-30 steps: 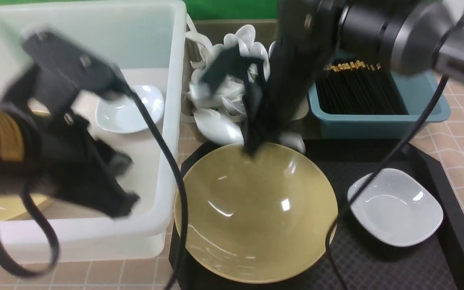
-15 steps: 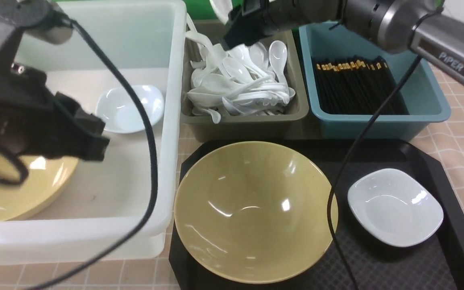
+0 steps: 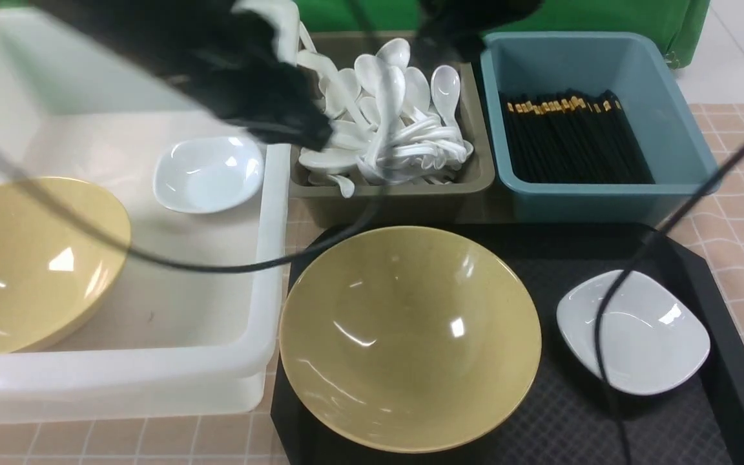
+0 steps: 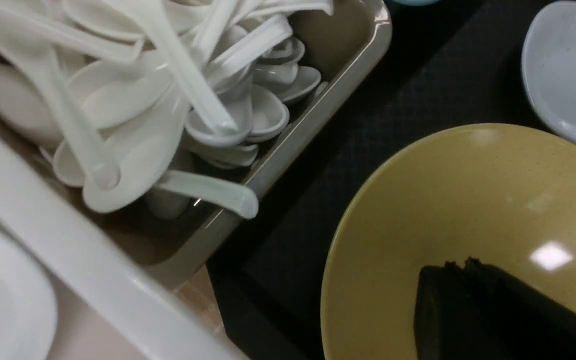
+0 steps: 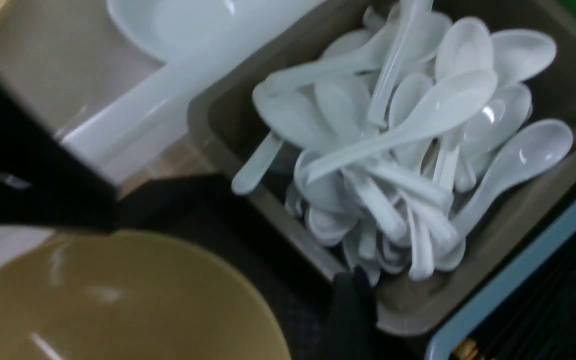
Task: On brown table put chopsticks spoon bowls plates into blue grey white boxes.
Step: 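Grasp the large bowl on the tray by its rim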
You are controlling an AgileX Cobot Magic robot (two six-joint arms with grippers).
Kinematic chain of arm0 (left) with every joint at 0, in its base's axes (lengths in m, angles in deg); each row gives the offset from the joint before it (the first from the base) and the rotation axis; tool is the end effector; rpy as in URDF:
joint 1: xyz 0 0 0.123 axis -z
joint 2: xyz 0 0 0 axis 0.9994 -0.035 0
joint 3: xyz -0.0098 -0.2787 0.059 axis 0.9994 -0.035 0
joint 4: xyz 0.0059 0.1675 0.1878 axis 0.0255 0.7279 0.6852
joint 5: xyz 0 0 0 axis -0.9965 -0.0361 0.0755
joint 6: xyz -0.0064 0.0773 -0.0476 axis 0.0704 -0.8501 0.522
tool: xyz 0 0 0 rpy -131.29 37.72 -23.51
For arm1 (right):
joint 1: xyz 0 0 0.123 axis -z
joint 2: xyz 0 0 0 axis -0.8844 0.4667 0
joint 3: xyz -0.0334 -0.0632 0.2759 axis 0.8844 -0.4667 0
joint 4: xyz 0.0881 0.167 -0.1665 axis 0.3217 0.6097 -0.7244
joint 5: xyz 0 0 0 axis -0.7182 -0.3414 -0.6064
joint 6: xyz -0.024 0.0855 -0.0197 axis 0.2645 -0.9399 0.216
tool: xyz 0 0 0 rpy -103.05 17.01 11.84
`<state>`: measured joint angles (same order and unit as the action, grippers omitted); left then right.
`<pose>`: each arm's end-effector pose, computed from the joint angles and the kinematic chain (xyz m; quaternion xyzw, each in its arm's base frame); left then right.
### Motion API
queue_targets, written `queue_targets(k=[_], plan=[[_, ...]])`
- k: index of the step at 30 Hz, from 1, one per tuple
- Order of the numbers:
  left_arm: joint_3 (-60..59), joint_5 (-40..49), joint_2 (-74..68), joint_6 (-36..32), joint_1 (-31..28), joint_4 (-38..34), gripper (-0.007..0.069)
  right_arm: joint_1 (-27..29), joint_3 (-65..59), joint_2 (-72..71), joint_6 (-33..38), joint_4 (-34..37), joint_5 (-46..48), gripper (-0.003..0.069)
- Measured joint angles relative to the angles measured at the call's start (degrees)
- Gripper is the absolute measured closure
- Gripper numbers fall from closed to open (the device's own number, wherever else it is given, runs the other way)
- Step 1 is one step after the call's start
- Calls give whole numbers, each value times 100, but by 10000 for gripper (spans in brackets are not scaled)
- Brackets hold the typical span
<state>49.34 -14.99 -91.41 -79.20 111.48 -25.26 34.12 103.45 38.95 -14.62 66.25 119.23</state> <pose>0.3226 -0.1686 0.3540 0.3896 0.8669 -0.1472 0.2739 0.3552 0.1972 0.4105 -0.3797 0.8628 0.0651 0.3274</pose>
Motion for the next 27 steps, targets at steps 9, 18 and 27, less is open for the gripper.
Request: queue_targets(k=[9,18,27], plan=[[858,575,-1377,1208,807,1581,312,0,-1603,-1408,25,-6,249,355],[858,463,-2002,1305,812,1997,144,0,-2966,-2110,165,-16,274,454],[816,422,-2395,1321,812,1533,168,0,-3195,-2121,102,-22,245,452]])
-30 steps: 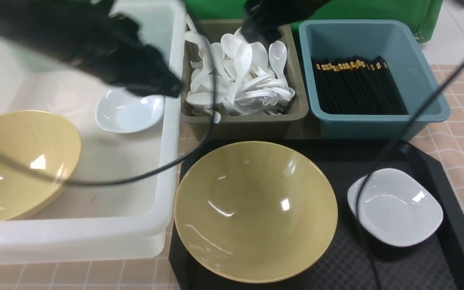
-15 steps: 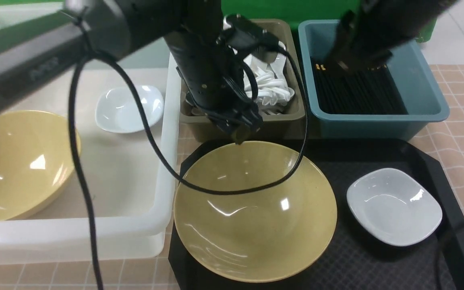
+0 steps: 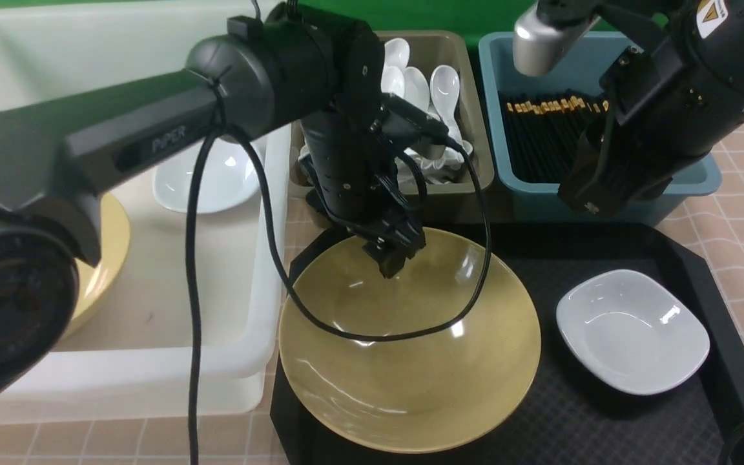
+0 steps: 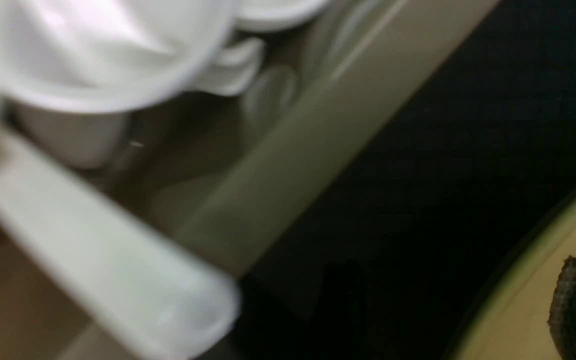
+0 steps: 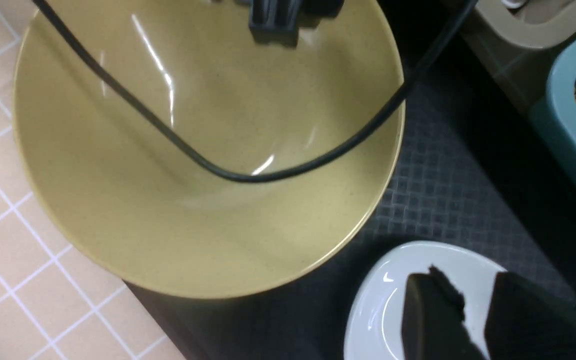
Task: On brown table put chopsticks spoon bowls plates into blue grey white boxes.
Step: 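Grasp the large bowl on the tray by its rim, then place the tan bowl onto the bowl stack in the left bin with the left gripper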
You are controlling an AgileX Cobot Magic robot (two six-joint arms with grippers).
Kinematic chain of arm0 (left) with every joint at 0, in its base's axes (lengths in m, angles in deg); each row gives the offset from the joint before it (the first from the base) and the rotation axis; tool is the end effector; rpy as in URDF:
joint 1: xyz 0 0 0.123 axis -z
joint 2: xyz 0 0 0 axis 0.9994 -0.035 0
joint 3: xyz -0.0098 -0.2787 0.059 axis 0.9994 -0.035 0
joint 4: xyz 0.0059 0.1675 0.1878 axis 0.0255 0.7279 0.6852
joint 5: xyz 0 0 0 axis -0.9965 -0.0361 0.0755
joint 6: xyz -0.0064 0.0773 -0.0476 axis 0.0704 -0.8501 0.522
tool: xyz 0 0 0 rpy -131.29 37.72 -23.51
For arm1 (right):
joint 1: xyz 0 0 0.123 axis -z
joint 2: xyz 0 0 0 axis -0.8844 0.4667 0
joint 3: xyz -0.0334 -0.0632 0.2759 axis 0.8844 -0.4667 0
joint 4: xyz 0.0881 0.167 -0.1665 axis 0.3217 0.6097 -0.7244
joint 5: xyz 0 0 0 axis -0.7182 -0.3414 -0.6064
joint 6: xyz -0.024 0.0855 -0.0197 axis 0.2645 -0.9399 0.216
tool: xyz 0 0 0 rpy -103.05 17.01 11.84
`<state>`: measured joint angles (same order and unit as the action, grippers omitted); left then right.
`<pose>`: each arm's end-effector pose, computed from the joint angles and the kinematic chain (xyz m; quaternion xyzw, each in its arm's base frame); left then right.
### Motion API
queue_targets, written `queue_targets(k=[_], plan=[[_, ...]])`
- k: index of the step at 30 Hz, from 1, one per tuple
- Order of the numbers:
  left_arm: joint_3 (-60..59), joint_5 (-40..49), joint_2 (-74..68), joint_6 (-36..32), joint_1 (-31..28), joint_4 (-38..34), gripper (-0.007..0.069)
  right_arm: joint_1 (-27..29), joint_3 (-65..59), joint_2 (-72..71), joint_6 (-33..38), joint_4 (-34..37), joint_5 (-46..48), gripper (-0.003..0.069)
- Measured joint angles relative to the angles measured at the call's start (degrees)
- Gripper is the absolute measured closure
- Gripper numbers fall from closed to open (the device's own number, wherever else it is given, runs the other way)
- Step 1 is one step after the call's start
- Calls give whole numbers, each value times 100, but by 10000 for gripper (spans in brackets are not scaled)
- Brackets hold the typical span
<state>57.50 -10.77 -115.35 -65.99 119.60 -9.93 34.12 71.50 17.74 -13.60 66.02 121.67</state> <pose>0.3705 -0.2347 0.2187 0.3963 0.9123 -0.0449 0.0925 0.2625 0.1475 0.3796 -0.3979 0.8896 0.0529 0.2180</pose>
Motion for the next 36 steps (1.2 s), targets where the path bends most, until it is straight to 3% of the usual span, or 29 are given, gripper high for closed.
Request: queue_targets(k=[2,9,13,19,24,25,26,27,28,32,36], plan=[[-30,15,-37,-5,0,-51,193,0,0,0,0,0,0,451],[-72,423,118,28,-26,-530,551,0,0,-30,0,2,-13,445],[-83,393,587,22,-99,-936,615,-127,111,-97,0,-7,-6,445],[-133,446,1787,-203,-808,-1512,617,-912,853,-143,117,-18,5,494],[-154,776,3099,-324,-2180,-2036,618,-1743,1362,-154,350,-1,-326,615],[-154,783,3148,-324,-2251,-2035,618,-1743,1362,-154,362,-1,-345,617],[-292,776,3579,-318,-2956,-2021,618,-1893,1409,-154,397,10,-451,622],[-316,776,3579,-318,-2956,-2021,618,-1917,1415,-154,403,10,-478,622],[-542,759,3968,-298,-3747,-1982,618,-1970,1427,-154,461,15,-550,622],[-1282,748,4486,-217,-5207,-1809,618,-2005,1427,-125,514,-20,-669,622],[-2231,286,4540,-91,-6097,-1739,618,-2005,1427,-39,538,-94,-719,622]])
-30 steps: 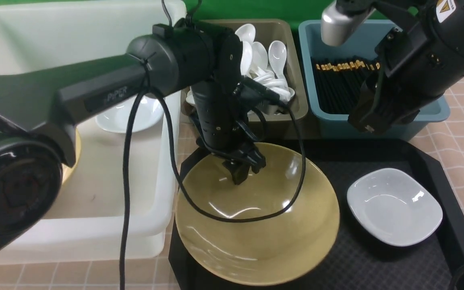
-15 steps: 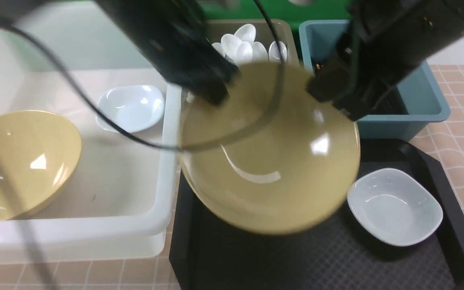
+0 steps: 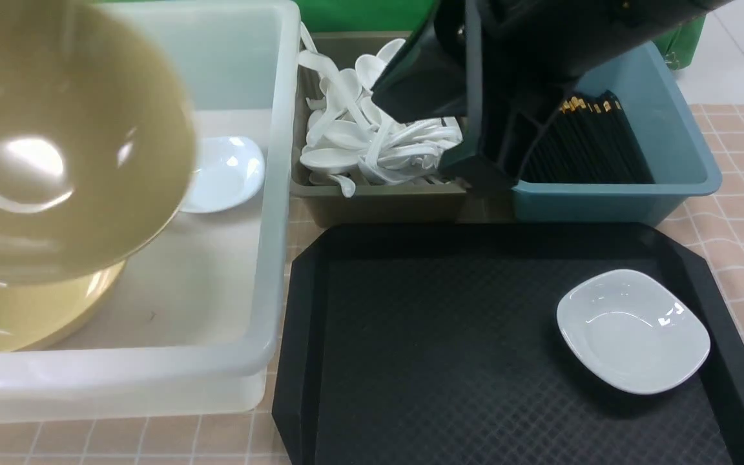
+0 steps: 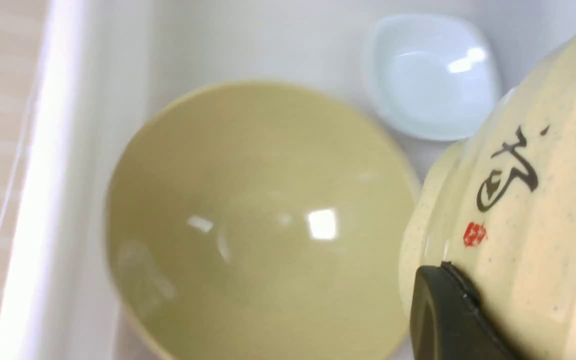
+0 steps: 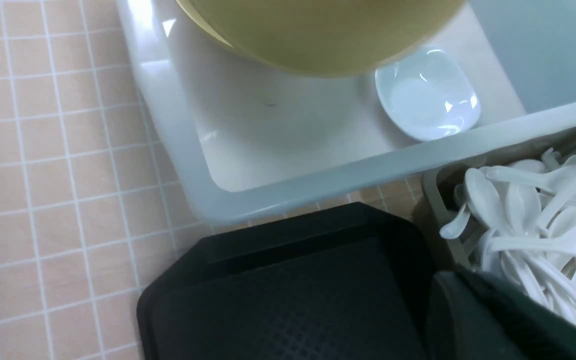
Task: On brown table put chopsticks spoon bowls plates into blue grey white boxes.
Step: 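Place the tan bowl onto the bowl stack in the left bin with the left gripper, then grasp the small white bowl on the black tray by its rim with the left gripper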
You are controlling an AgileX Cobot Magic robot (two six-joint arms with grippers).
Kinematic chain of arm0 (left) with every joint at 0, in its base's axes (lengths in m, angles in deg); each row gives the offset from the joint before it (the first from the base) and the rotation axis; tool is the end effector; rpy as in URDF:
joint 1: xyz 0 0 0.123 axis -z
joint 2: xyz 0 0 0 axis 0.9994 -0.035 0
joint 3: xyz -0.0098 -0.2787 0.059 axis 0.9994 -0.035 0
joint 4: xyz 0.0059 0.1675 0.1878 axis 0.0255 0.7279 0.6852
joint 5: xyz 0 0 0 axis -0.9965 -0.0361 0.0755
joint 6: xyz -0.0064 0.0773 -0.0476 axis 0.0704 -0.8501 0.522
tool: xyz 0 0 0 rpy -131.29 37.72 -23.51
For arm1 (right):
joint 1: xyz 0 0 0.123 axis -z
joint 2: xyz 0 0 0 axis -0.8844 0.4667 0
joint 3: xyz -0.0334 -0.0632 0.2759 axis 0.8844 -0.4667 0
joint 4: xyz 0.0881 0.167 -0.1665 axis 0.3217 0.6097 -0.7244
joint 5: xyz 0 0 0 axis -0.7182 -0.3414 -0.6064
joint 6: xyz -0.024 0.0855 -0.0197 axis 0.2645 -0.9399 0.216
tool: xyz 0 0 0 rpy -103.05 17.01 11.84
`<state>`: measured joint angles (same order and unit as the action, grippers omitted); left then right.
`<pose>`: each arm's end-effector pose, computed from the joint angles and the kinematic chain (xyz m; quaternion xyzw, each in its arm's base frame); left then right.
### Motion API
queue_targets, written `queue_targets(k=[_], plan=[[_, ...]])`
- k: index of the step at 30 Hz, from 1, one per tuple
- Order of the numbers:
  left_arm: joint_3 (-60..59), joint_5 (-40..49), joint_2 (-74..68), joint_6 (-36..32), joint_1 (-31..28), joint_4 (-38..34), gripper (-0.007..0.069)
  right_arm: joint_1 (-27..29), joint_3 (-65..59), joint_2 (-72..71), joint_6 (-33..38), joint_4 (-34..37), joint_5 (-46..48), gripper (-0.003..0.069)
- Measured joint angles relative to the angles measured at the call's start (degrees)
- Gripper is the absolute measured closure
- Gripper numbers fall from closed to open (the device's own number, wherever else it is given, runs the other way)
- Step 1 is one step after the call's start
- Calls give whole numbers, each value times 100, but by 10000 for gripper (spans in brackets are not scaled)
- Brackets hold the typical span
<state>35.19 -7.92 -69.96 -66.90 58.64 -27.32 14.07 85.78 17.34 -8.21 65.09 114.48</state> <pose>0.2339 0.0965 0.3919 -0.1197 0.9386 -0.0625 0.3175 0.1999 0.2305 0.4606 -0.5505 0.7311 0.1072 0.3886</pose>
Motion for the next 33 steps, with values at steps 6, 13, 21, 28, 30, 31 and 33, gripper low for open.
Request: queue_targets(k=[6,13,21,28,30,31,33], plan=[[-757,-1009,-429,96,-167,119,616,0,0,88,149,-29,91,622],[-804,-1323,-1148,102,-167,213,573,0,0,102,264,-35,95,620],[-804,-1460,-1476,103,-167,530,398,0,0,102,445,-41,104,614],[-707,-1382,-1369,120,-167,752,167,0,-53,127,598,-47,48,612],[-421,-1212,-1159,256,-167,856,106,0,-53,186,666,-60,35,612],[-291,-1142,-1076,353,-167,848,94,0,-53,217,682,-82,35,611],[77,-930,-871,592,-101,745,92,15,-53,269,662,-128,40,611]])
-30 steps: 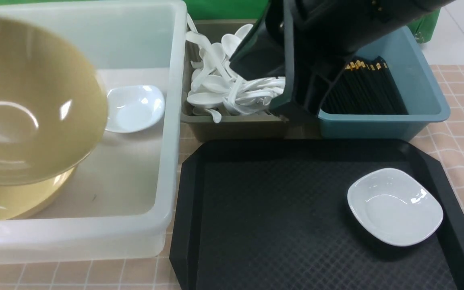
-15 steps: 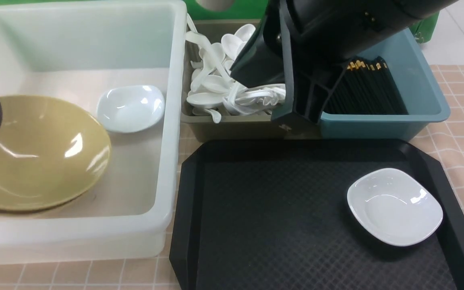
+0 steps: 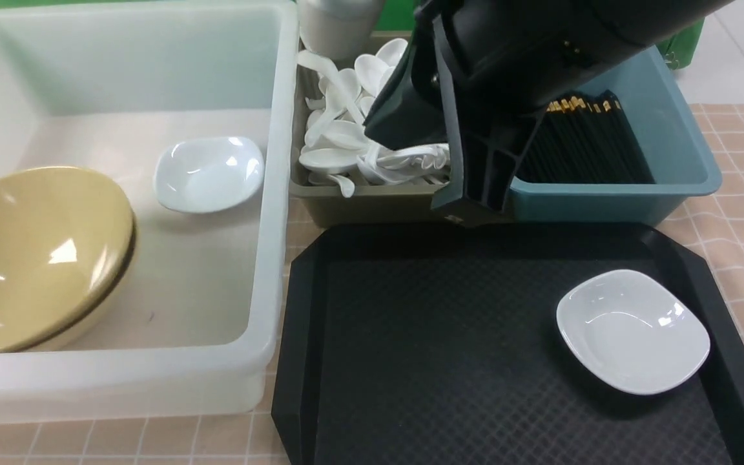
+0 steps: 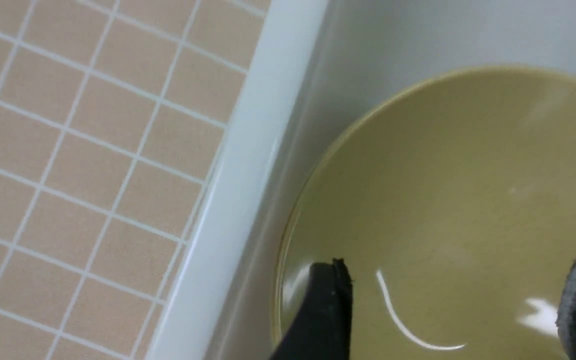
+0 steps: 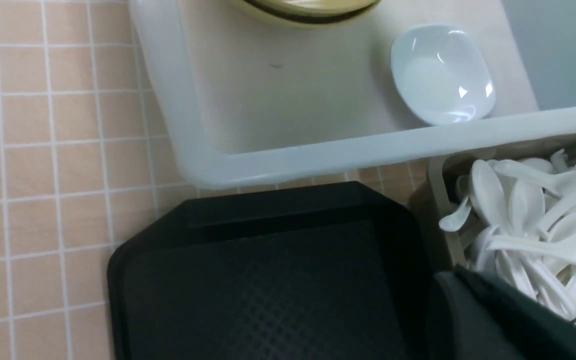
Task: On brown table put chopsticks spoon bowls plates into blue grey white boxes.
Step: 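Grasp the small white bowl on the black tray by its rim with the left gripper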
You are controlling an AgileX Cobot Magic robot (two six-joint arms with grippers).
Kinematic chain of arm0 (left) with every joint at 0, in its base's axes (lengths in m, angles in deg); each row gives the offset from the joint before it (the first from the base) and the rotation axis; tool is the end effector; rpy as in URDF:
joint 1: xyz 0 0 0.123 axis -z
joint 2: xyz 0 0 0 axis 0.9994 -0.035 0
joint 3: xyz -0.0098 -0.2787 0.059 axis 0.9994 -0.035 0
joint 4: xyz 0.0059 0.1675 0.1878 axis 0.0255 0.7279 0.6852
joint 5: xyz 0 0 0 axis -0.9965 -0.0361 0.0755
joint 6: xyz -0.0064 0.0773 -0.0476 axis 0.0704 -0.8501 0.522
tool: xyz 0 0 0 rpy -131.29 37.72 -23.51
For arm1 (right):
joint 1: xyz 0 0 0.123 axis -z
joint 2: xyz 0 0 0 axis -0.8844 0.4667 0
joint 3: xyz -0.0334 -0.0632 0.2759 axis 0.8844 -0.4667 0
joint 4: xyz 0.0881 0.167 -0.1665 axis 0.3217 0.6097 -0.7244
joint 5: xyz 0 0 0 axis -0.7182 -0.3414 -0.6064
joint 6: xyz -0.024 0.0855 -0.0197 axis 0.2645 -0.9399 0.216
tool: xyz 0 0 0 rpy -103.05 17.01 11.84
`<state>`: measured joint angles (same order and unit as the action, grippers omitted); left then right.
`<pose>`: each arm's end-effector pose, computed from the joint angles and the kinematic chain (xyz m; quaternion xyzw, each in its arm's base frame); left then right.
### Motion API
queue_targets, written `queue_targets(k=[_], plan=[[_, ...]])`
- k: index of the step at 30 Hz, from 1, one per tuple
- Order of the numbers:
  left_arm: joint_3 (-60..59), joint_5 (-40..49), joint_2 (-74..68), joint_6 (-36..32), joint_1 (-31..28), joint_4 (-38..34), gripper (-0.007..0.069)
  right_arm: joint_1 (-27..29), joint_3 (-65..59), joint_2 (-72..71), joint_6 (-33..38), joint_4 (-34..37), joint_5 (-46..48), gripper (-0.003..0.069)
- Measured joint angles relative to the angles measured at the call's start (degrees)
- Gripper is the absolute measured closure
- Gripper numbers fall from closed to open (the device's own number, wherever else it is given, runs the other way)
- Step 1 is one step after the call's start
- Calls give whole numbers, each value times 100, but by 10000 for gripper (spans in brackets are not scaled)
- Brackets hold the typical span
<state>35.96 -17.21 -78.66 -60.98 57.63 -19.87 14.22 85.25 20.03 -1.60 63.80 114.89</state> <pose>0.2706 0.1370 0.3581 -0.1868 0.9343 -0.0082 0.3034 0.2122 0.2402 0.4427 -0.5988 0.7085 0.0690 0.3669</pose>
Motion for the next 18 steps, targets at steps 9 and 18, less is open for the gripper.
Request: queue_targets(k=[9,18], plan=[[600,497,311,-195,3410,-655,159,1282,-240,180,-926,-80,536,610],[631,-551,-1399,-211,6361,-522,170,2686,-1897,-845,-1572,-222,481,607]])
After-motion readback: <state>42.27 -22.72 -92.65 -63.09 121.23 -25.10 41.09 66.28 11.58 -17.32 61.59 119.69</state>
